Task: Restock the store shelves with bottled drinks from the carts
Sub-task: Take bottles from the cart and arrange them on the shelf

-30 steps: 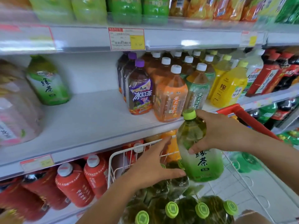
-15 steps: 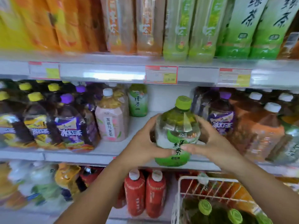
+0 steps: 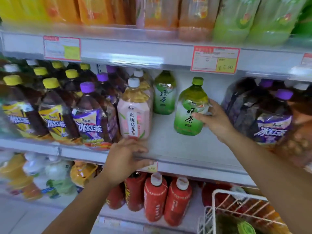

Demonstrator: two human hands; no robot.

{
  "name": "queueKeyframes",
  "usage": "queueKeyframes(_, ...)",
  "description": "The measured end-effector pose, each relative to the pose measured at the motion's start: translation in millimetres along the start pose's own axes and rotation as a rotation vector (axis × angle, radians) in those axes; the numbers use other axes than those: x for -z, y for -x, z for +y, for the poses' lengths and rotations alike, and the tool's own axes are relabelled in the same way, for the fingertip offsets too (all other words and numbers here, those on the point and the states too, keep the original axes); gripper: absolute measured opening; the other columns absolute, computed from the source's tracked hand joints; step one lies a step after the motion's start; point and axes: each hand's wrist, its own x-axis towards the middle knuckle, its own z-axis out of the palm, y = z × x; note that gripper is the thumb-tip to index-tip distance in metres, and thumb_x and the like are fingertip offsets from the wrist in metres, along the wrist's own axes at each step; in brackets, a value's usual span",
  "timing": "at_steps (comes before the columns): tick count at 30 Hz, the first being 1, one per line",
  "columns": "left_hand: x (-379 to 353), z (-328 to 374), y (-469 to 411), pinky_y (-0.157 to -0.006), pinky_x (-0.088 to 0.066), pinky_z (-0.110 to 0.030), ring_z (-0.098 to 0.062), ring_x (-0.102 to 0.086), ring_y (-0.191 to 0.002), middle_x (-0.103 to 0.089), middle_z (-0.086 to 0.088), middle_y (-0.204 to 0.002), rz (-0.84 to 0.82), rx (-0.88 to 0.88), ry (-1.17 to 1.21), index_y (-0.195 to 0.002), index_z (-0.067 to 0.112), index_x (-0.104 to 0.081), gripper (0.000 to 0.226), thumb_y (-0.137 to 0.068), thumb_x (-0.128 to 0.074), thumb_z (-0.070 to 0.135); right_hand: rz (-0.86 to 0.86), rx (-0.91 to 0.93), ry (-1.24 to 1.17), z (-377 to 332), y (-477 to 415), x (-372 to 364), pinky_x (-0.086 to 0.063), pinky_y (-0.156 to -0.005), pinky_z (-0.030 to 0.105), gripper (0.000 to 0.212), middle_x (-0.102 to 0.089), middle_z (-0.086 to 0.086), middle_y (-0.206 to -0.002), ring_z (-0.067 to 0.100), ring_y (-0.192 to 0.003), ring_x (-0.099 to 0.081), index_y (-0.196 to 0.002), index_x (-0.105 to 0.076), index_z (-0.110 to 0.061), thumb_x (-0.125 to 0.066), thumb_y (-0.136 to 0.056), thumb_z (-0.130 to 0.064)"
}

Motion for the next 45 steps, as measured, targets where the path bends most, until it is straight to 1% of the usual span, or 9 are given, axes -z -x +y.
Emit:
queueKeyframes(4,-11.0,0.2,2.9,-0.074,-0.033,-0.03,0.002,-0.049,-0.083,-0.057,0.025,-0.074,0.061,0.033,-0.012,-0.07,0.041,-0.066,0.031,-0.069,-0.059,0.071,0.115,-0.006,-0.023,5.7,-31.6,-8.8,-0.055,-0.076,0.038,0.035,-0.064,-0.002,-0.09,0.007,-0.08,-0.062,-0.09,-0.052,-0.018,-0.073,-0.077,0.007)
queueKeyframes(15,-14.8,-3.0,1.7,-0.074,-0.032,-0.033,0.005,-0.052,-0.083,-0.059,0.024,-0.072,0.049,0.063,0.018,-0.067,0.042,-0.063,0.028,-0.067,-0.061,0.071,0.148,-0.039,0.06,43.0,-100.8,-16.4,-0.054,-0.09,0.033,0.052,-0.068,-0.002,-0.113,0.009,-0.092,-0.066,-0.129,-0.056,-0.02,-0.075,-0.08,-0.022)
queueKeyframes(24,-6.3,3.1,-0.8,-0.076,-0.035,-0.034,0.003,-0.054,-0.083,-0.06,0.023,-0.071,-0.03,0.094,-0.008,-0.065,0.041,-0.062,0.035,-0.066,-0.056,0.075,0.018,-0.244,0.347,17.6,-73.2,-4.1,-0.044,-0.103,0.04,0.094,-0.045,0.004,-0.145,0.027,-0.124,-0.053,-0.149,-0.024,-0.025,-0.069,-0.074,-0.059)
queueKeyframes(27,-1.4,7.4,-1.8,-0.08,-0.041,-0.041,0.001,-0.055,-0.084,-0.061,0.022,-0.075,-0.055,0.131,-0.033,-0.067,0.042,-0.062,0.037,-0.062,-0.056,0.078,0.043,-0.148,0.22,-6.6,-5.3,7.4,-0.048,-0.098,0.04,0.06,-0.057,0.007,-0.127,0.024,-0.107,-0.06,-0.14,-0.04,-0.018,-0.066,-0.088,-0.036)
queueKeyframes(30,0.7,20.7,0.3,-0.086,-0.035,-0.035,-0.013,-0.054,-0.1,-0.061,0.021,-0.094,-0.039,0.185,-0.068,-0.088,0.042,-0.065,0.039,-0.06,-0.069,0.068,-0.176,-0.135,0.125,-26.0,78.0,39.0,-0.053,-0.077,0.034,0.017,-0.064,0.011,-0.096,0.016,-0.079,-0.064,-0.108,-0.057,-0.023,-0.059,-0.093,-0.014)
queueKeyframes(35,-10.7,86.5,18.7,-0.099,-0.031,-0.021,-0.02,-0.052,-0.11,-0.062,0.007,-0.113,-0.05,-0.03,0.092,-0.109,0.03,-0.066,0.041,-0.073,-0.062,0.05,-0.424,-0.17,0.469,-30.4,184.5,108.9,-0.048,-0.074,0.014,0.019,-0.07,0.003,-0.097,0.007,-0.085,-0.065,-0.108,-0.067,-0.018,-0.065,-0.09,-0.017)
queueKeyframes(38,-29.8,143.2,37.2,-0.093,-0.031,-0.004,0.003,-0.054,-0.104,-0.058,0.023,-0.111,-0.204,-0.046,0.375,-0.105,0.035,-0.064,0.025,-0.08,-0.069,0.038,-0.477,-0.31,0.595,-15.7,214.3,128.4,-0.053,-0.083,0.029,0.03,-0.07,-0.003,-0.1,0.014,-0.091,-0.066,-0.114,-0.066,-0.028,-0.067,-0.087,-0.039)
queueKeyframes(42,-57.0,177.4,55.2,-0.098,-0.035,-0.011,0.004,-0.052,-0.111,-0.055,0.029,-0.116,-0.321,-0.142,0.411,-0.115,0.033,-0.065,0.037,-0.082,-0.058,0.048,-0.671,-0.292,1.008,4.0,233.0,100.6,-0.042,-0.077,0.027,0.058,-0.064,-0.005,-0.115,0.013,-0.104,-0.06,-0.135,-0.046,-0.036,-0.052,-0.086,-0.065)
queueKeyframes(45,-71.0,174.0,65.8,-0.098,-0.035,-0.017,-0.001,-0.051,-0.113,-0.055,0.019,-0.118,-0.344,-0.127,0.336,-0.12,0.026,-0.064,0.049,-0.081,-0.05,0.053,-0.594,-0.211,1.213,19.6,242.9,66.9,-0.046,-0.079,0.033,0.067,-0.064,0.0,-0.117,0.023,-0.107,-0.06,-0.132,-0.047,-0.028,-0.046,-0.082,-0.073)
